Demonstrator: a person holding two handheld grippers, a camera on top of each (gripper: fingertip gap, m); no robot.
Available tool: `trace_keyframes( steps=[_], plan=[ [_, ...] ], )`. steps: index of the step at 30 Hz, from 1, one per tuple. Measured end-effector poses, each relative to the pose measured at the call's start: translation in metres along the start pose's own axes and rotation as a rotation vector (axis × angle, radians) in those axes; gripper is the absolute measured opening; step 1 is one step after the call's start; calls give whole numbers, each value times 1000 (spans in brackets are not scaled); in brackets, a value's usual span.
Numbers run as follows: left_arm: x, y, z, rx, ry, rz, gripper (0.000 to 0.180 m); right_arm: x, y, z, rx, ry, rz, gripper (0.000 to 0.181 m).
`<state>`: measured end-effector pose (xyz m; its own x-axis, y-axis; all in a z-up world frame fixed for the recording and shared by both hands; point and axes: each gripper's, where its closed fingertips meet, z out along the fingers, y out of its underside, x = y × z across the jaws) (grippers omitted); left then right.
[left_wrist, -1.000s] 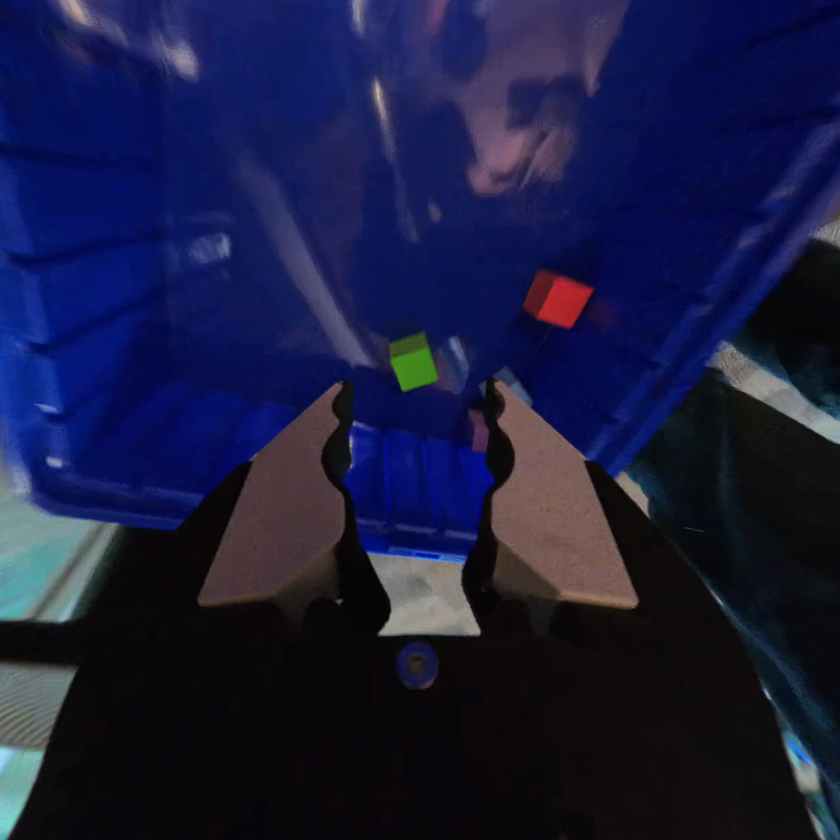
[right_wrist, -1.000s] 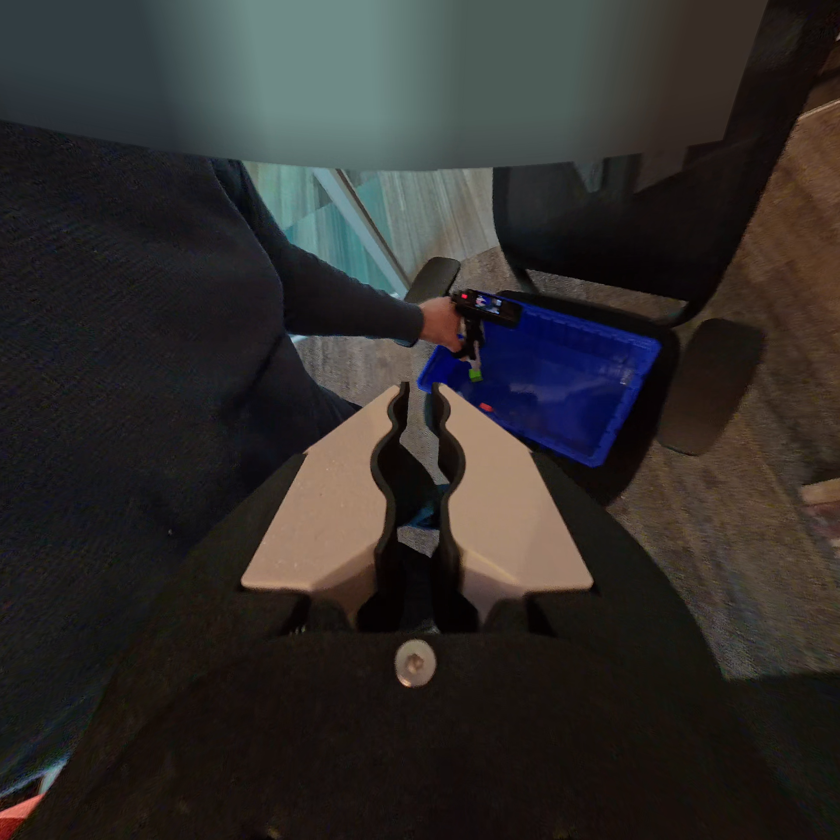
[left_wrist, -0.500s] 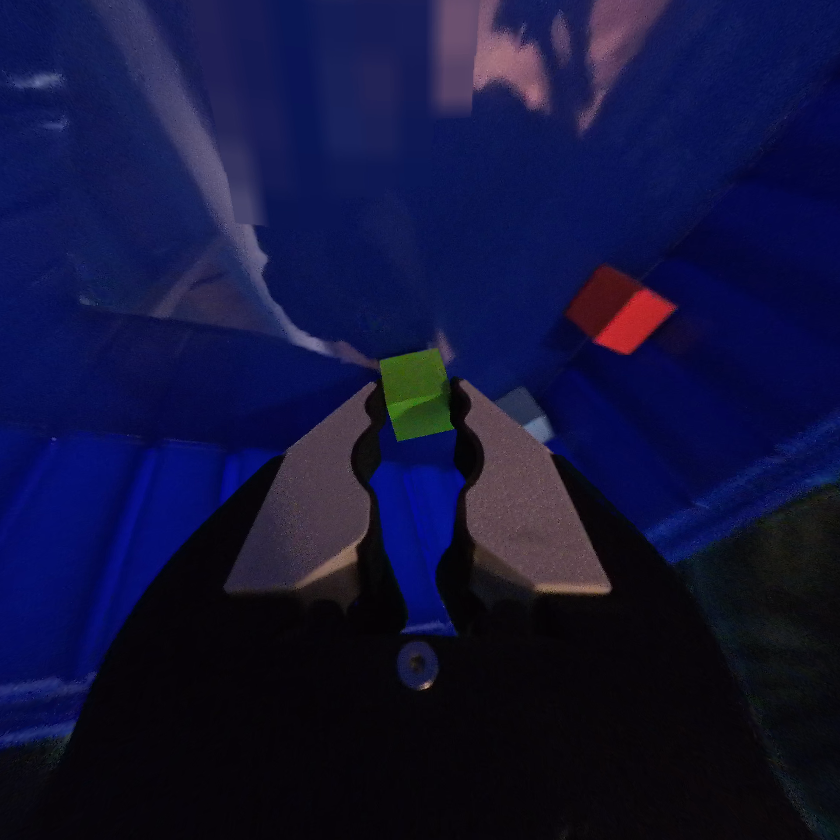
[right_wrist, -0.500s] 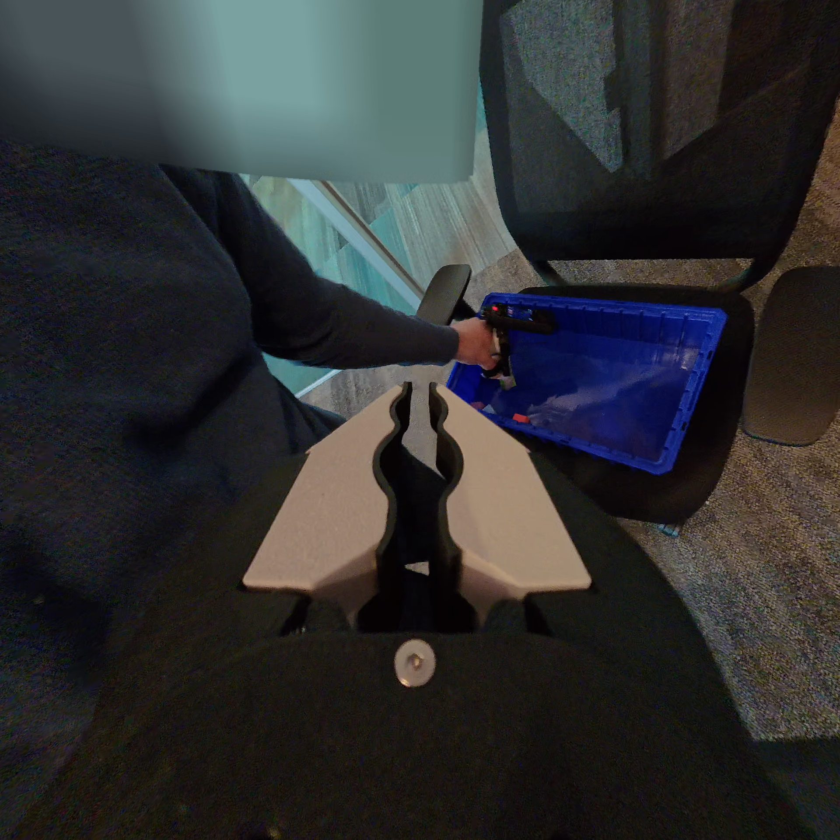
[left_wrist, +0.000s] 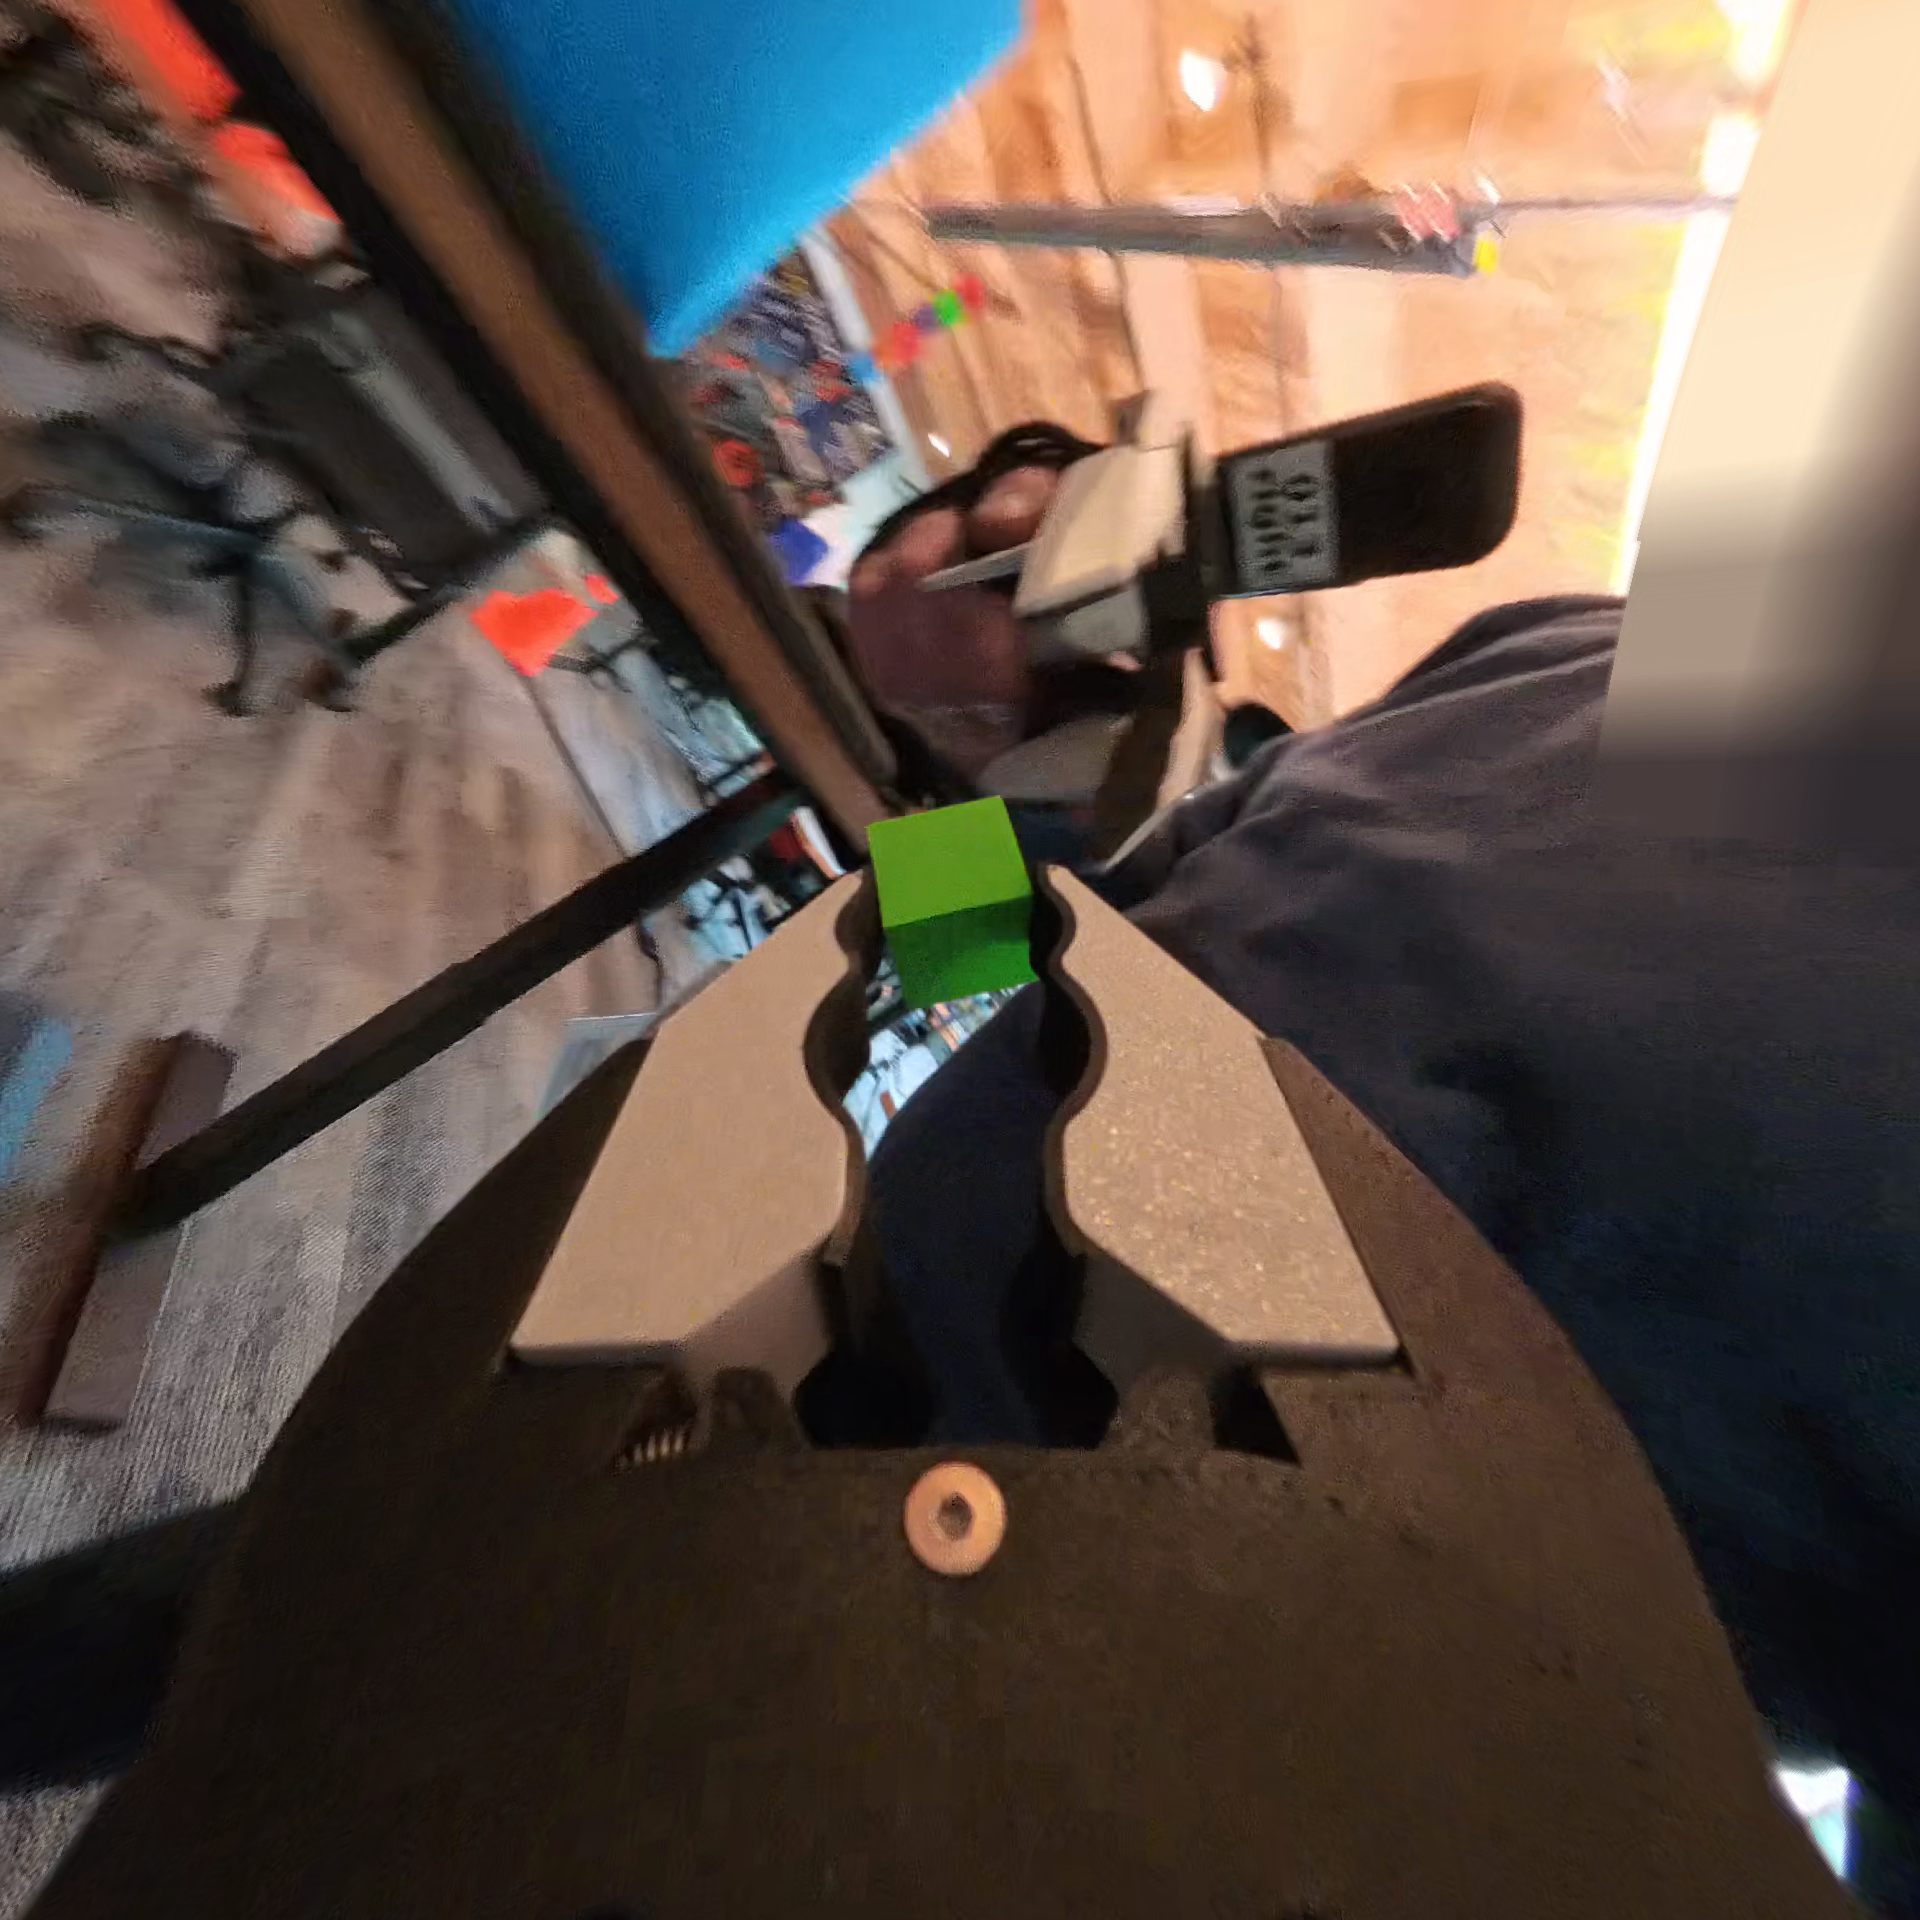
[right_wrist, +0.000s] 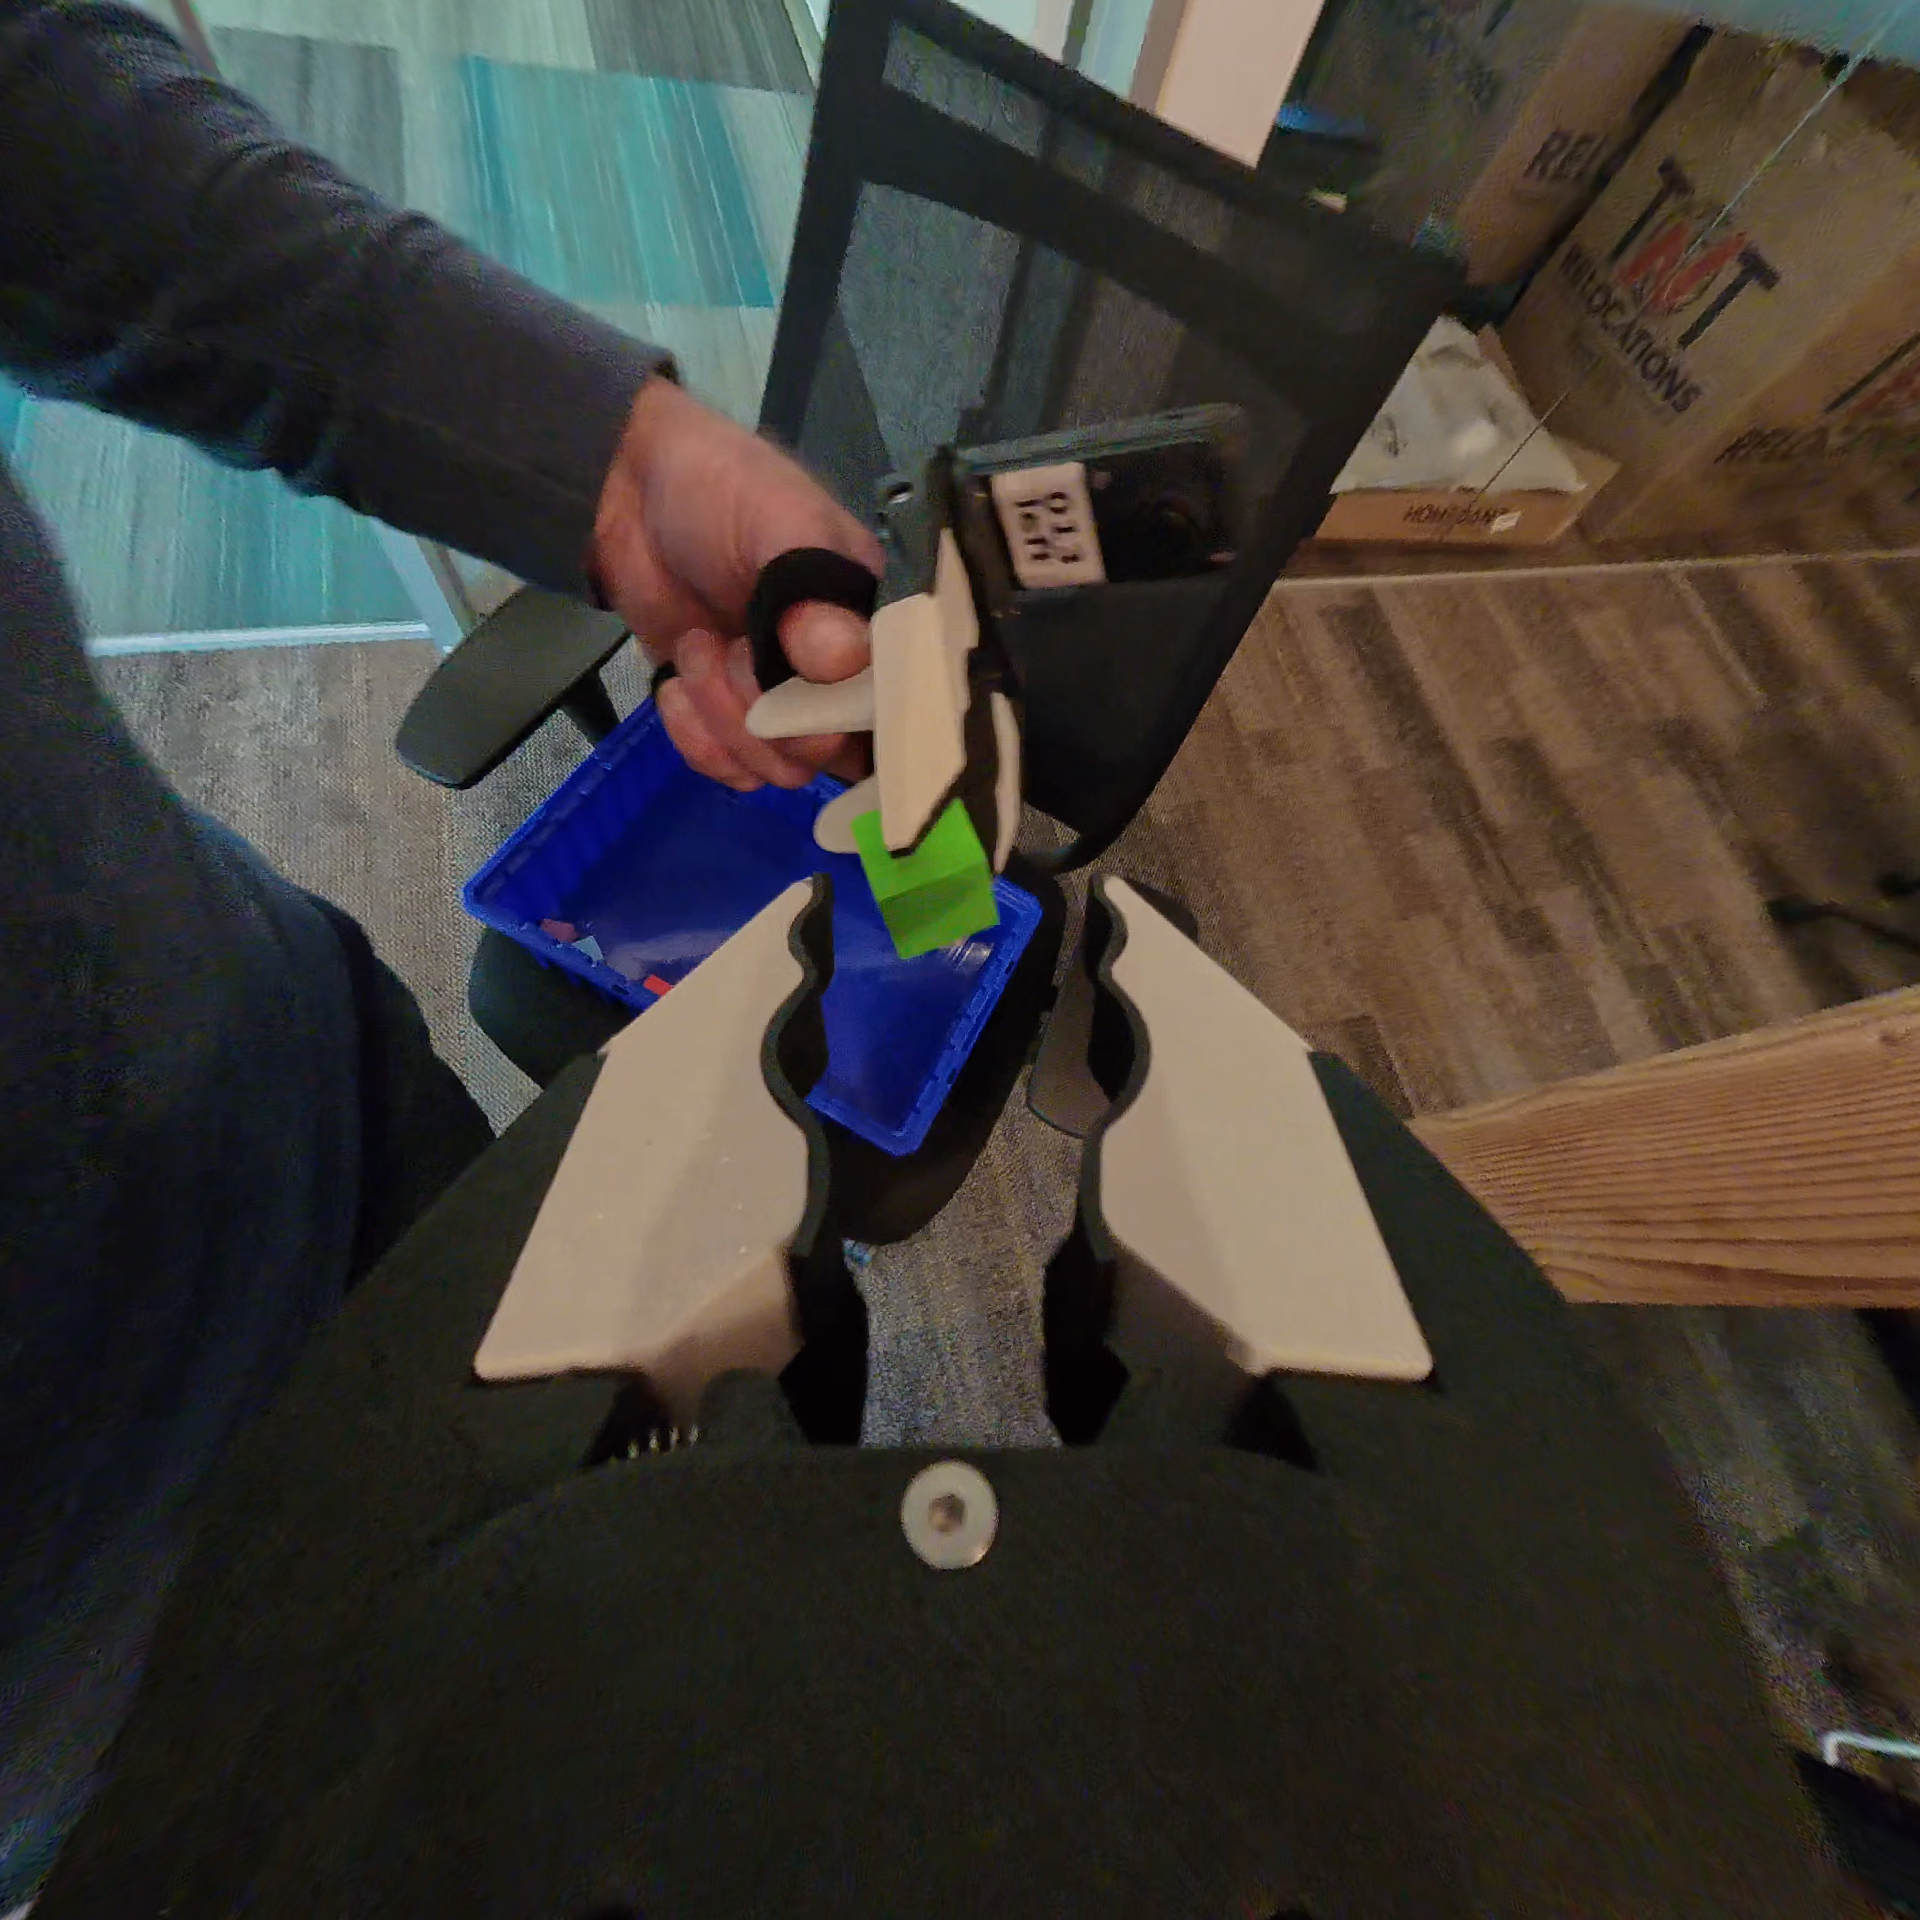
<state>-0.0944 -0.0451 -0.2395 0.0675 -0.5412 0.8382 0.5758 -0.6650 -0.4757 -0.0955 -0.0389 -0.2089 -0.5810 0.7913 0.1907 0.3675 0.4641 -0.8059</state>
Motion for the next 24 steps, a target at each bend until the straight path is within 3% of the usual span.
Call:
trace_keyframes(
  steps=[4,7,15,19,22,24],
  plan=[
    [41,-25,53,-93,193,12,26,-3,-8,-36,12,0,-67,41],
    [53,-28,80,-178,280,-14,25,3,-5,-61,-28,67,-108,24],
    [82,-46,149,-268,497,-65,26,11,-20,-136,2,164,-67,24],
    [90,-57,188,-276,544,-50,26,20,-16,-179,-66,222,-37,24],
    [91,-78,221,-221,561,-31,38,38,-12,-237,-107,279,11,24],
    [82,-87,242,-205,521,35,35,60,-4,-295,-172,355,55,24]
  ],
)
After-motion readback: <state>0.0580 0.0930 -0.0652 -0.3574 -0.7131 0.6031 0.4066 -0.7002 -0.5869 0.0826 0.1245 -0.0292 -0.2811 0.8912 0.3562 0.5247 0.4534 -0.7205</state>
